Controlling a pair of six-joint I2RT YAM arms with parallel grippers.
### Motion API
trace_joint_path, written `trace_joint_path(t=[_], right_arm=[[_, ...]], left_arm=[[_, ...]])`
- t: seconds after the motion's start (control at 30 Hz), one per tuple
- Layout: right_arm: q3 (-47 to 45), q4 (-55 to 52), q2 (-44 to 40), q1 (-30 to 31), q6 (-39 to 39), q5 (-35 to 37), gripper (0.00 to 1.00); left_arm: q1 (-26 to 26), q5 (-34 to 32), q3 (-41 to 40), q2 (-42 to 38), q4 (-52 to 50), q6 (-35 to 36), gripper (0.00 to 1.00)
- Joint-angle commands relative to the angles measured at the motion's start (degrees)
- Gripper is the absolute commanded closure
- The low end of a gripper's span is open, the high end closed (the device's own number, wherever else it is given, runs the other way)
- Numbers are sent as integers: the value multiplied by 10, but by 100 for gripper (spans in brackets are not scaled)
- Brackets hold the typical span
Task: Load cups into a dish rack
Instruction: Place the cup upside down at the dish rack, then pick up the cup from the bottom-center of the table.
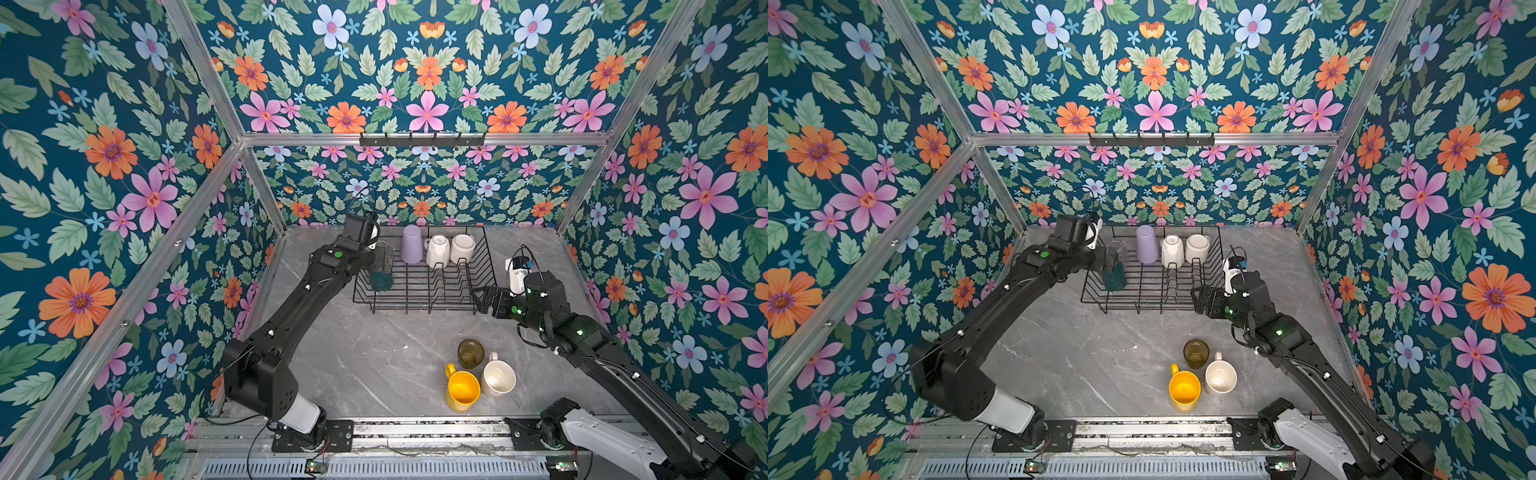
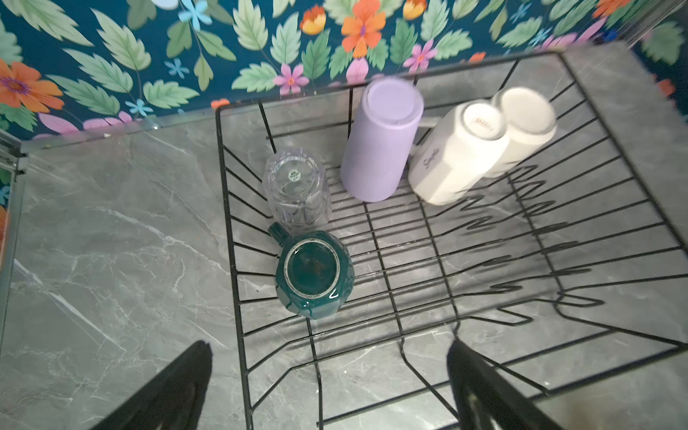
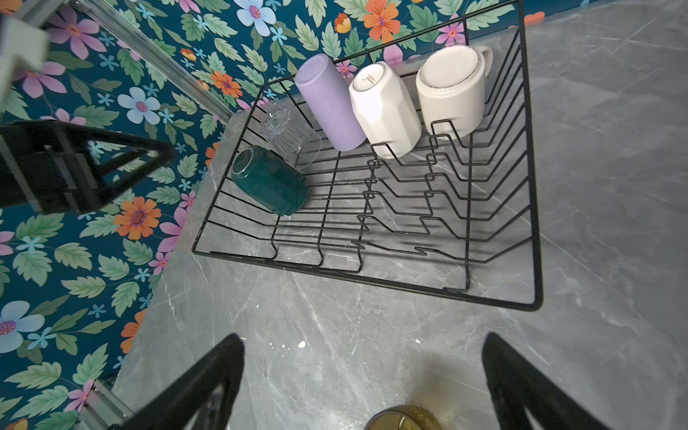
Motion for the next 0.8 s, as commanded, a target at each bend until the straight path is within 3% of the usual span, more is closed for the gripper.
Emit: trace_joint_path(t=[0.0,0.1,0.4,0.77], right_arm=[[-4,-11,5,-4,9,18,1],[-5,-10,18,-11,18,15,2],[2,-27,49,-33,26,13,2],[-37,-18,41,-91,14,-20,2]], left_arm=[[-4,47,-31,-49,18,-31,3],[-23,83,-75,-93,21,-68,7],[-131,78,-171,-167,-9,-168,22],[-329,-2,-251,-201,-27,-293,28]])
